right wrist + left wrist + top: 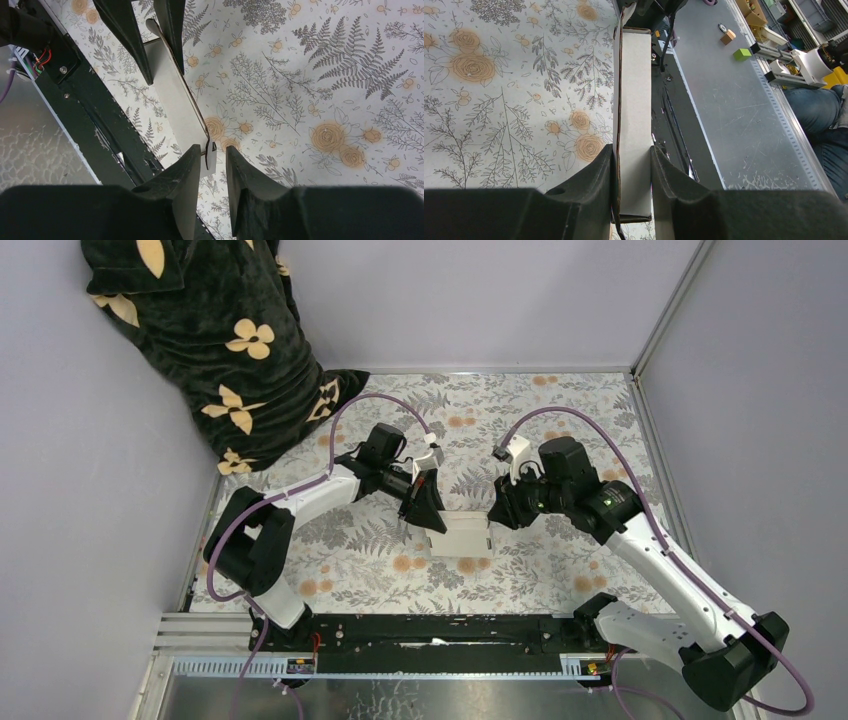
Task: Fold the paper box
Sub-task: Close the paper box at the center of the board.
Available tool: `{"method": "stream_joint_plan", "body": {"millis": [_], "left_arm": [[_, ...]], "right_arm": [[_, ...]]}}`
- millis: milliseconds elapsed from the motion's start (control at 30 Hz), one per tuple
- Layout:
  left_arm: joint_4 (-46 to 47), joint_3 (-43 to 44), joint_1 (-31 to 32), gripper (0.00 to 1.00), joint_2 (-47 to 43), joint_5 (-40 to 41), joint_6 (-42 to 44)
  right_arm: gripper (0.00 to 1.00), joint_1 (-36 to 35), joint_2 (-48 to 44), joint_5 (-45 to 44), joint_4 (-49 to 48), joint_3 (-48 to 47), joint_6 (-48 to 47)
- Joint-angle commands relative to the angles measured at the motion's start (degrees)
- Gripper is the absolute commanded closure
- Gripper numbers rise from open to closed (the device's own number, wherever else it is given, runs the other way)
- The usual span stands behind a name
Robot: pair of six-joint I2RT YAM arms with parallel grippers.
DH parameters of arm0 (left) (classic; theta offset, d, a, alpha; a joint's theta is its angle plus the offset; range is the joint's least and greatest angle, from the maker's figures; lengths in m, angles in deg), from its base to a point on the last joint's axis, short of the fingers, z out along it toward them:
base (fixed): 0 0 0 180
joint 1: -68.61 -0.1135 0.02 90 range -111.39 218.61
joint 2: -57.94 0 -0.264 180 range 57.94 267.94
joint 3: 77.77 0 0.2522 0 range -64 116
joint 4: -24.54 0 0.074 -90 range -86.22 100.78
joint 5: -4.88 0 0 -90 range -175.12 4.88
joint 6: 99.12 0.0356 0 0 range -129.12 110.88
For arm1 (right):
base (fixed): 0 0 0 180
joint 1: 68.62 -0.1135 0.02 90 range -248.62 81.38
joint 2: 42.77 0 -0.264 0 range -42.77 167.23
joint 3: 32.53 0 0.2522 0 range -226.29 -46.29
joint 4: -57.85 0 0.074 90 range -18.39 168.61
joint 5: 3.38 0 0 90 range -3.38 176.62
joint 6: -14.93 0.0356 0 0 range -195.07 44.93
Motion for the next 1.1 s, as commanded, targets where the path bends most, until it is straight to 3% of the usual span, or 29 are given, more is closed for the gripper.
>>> {"method": "stream_joint_plan", "body": {"millis": [0,833,967,1067], "left_arm": [[0.12,1.70,-0.18,0.66,0.42,-2.09,1.27],[0.04,1.74,-0.18,0.67,0.58,-2.36,1.55],[0.03,1.94,-0.10,0.67,0.50,-0.32,0.96],[4.59,1.36,0.29,0.68,0.50,4.69,-4.18]], "right_arm": [[0.68,-1.01,0.61,-1.90,-0.32,-2.97,-0.96],[0.82,-1.79,0.71,-3.50,-0.05,-2.35,-1.00],[0.86,-2.20,0.92,-4.87,-0.55,-1.81,0.27],[0.89,-2.78,1.50,-6.41,-1.40,-1.03,1.74]]}}
